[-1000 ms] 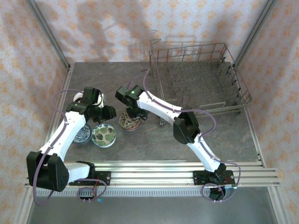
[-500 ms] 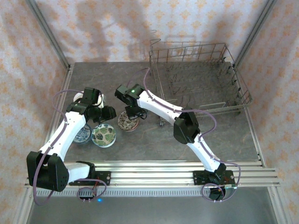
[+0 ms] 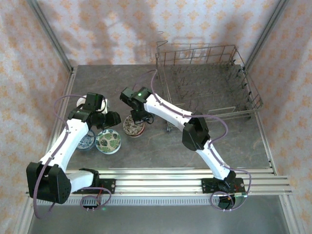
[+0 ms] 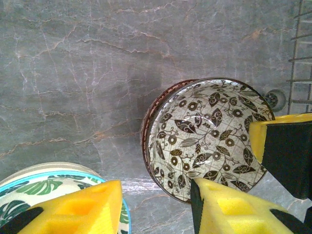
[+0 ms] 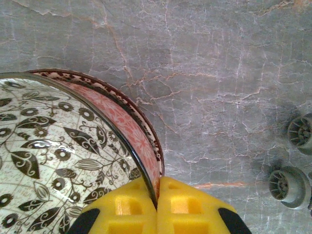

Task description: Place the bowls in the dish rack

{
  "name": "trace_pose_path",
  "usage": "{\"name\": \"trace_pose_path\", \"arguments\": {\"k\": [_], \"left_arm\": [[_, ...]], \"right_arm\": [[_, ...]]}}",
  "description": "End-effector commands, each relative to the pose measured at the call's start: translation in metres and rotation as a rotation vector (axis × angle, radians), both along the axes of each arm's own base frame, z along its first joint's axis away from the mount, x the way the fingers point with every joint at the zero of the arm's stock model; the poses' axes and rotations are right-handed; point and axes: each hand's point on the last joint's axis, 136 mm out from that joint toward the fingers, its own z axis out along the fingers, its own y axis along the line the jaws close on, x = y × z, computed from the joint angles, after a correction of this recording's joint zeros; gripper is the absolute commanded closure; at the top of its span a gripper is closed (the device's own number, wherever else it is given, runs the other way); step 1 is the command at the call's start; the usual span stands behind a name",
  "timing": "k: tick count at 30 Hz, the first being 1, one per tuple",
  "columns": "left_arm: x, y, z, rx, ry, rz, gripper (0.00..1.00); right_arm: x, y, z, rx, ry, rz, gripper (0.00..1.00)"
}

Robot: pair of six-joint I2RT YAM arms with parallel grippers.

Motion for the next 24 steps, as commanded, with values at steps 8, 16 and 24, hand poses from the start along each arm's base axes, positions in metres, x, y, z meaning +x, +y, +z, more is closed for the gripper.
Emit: {"name": "trace_pose_path", "arguments": {"k": [8,16,24], "left_arm": [[-0.013,0.005,0.029,-0.01,-0.056,0.04,0.57],[-0.003,-0.003,0.072,-0.081,-0.151,0.049,0.55],[0.01,-0.018,0.08,-0.205,-0.18,0.066,0.52]], "right_arm": [[0.005,-0.002,0.078,0.109,-0.172,-0.019,1.0],[0.02,-0.019,0.153,0.146,-0.374,-0.025,1.0],[0.051,-0.057,0.25,0.205,-0.67,-0.09,1.0]]}}
